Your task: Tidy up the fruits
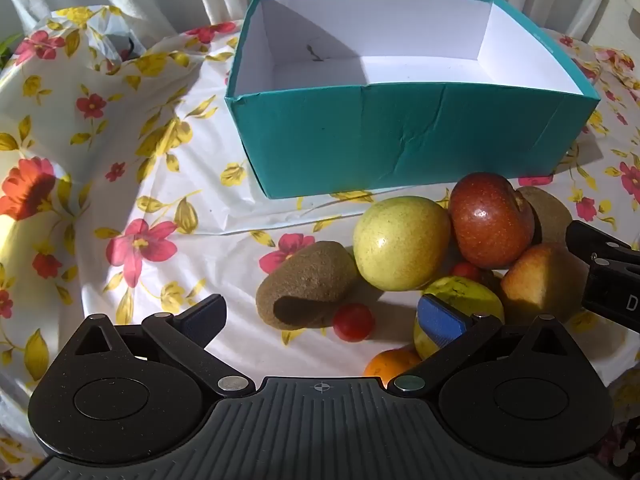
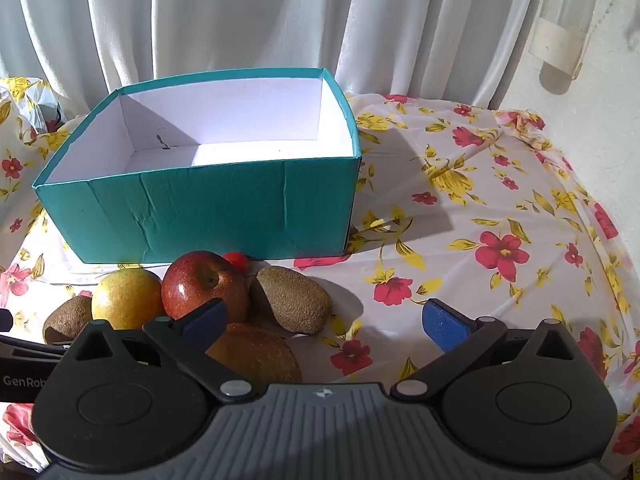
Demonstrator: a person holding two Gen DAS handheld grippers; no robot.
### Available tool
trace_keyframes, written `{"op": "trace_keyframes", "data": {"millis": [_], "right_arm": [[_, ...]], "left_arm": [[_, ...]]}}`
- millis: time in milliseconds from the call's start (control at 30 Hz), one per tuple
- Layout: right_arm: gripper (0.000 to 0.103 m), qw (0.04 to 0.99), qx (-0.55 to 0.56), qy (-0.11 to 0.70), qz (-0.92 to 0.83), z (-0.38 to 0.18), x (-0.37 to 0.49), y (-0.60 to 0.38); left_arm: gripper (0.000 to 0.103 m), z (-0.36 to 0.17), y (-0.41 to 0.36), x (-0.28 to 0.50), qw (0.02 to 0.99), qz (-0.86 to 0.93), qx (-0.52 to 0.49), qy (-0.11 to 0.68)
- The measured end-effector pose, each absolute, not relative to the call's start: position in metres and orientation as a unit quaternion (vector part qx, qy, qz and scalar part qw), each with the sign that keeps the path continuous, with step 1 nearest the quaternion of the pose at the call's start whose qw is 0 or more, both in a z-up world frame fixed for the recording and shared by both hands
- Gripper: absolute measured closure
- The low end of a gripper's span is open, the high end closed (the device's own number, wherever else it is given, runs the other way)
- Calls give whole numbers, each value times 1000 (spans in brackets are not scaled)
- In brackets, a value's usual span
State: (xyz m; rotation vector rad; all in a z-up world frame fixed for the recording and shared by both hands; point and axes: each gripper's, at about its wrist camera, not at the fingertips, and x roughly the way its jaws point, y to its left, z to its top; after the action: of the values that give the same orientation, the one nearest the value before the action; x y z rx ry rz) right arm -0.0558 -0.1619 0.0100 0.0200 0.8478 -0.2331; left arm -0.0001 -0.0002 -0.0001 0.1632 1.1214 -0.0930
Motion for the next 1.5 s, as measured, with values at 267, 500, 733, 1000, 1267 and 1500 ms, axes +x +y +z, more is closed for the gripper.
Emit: {"op": "trace_keyframes", "data": {"millis": [267,500,733,1000,1267,1500], "right_arm": [[0,904,9,411,-115,9,-55,-161],[0,904,9,412,-114,9,-55,-161],[0,904,10,412,-114,8,-54,-160],[0,903,9,413,-114,5,-54,-160],[0,903,9,414,-114,4,-53,-161],[0,903,10,415,-114,2,-51,-161]], "left_arm": [[0,0,0,0,841,-46,75,533],[0,-1,2,1,841,-43,76,534],[0,-1,6,2,841,-40,75,534],[0,-2,6,2,840,-39,75,536],[0,-3,6,3,839,-39,75,537],[0,-4,7,5,838,-40,75,539]]}}
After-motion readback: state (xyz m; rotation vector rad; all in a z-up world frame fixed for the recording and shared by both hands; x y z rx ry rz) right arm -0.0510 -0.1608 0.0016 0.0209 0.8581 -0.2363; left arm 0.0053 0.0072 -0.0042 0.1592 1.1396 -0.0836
